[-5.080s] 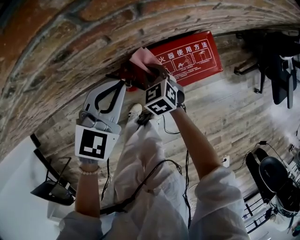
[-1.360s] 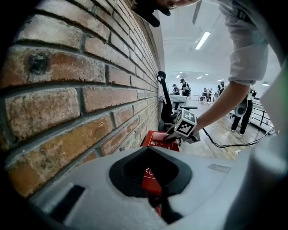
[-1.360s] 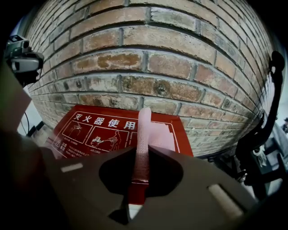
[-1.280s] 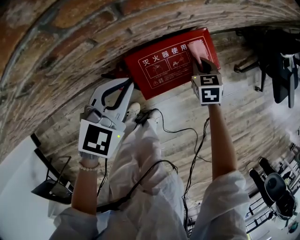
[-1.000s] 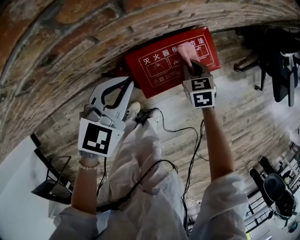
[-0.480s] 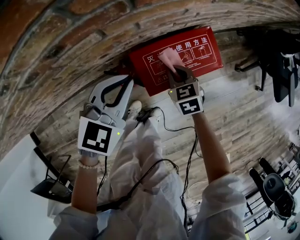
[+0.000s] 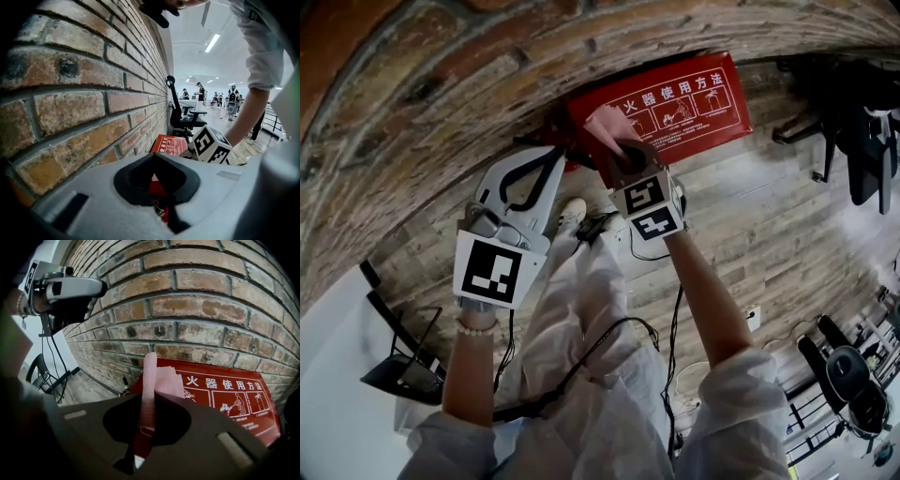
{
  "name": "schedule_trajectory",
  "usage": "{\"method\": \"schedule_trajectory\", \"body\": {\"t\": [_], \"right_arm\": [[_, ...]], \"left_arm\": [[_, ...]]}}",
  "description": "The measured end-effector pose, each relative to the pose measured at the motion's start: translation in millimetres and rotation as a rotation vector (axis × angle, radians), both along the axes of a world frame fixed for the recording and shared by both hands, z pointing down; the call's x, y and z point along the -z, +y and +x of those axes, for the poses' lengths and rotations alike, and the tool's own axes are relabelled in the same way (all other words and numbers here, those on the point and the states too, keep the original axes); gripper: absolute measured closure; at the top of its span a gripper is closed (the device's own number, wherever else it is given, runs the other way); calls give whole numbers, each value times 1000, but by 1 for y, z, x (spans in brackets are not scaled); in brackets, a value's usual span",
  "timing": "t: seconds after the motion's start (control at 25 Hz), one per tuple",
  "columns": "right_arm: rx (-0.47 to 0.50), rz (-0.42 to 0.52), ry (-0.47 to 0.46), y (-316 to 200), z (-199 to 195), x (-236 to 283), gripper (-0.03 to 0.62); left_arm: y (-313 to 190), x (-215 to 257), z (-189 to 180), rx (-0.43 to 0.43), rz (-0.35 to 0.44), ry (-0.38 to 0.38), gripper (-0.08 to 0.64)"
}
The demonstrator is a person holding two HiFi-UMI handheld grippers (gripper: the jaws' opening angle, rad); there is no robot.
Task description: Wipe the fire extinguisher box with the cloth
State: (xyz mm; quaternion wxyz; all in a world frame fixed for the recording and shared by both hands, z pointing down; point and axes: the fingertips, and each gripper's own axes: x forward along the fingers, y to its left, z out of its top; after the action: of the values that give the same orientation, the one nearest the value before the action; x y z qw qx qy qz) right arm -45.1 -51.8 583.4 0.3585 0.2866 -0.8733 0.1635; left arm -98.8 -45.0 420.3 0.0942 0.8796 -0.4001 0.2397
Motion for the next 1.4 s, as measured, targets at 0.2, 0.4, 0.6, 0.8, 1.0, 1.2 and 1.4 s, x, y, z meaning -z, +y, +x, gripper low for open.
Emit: {"method": "schedule_trajectory", "body": {"t": [0.2, 0.4, 0.6, 0.8, 1.0, 1.2, 1.4], "right_arm": [[35, -17, -22, 14, -21, 1, 572], [73, -31, -37, 26, -37, 1, 572], [84, -48, -42, 30, -43, -3, 572], [96, -46, -44, 30, -42, 1, 572], [82, -15, -76, 26, -32, 23, 572], [10, 20, -111, 17, -3, 47, 572], [-88, 106, -73, -5, 56, 65, 572]], "left_arm": [[2, -1, -7, 9, -5, -1, 561], [4, -1, -10, 10, -3, -1, 561], [3, -3, -11, 14, -6, 0, 561], [2, -3, -9, 14, -6, 2, 561], [1, 1, -2, 5, -5, 7, 561], [-3, 5, 11, -13, 3, 12, 561], [-4, 6, 24, -37, 3, 11, 563]]}}
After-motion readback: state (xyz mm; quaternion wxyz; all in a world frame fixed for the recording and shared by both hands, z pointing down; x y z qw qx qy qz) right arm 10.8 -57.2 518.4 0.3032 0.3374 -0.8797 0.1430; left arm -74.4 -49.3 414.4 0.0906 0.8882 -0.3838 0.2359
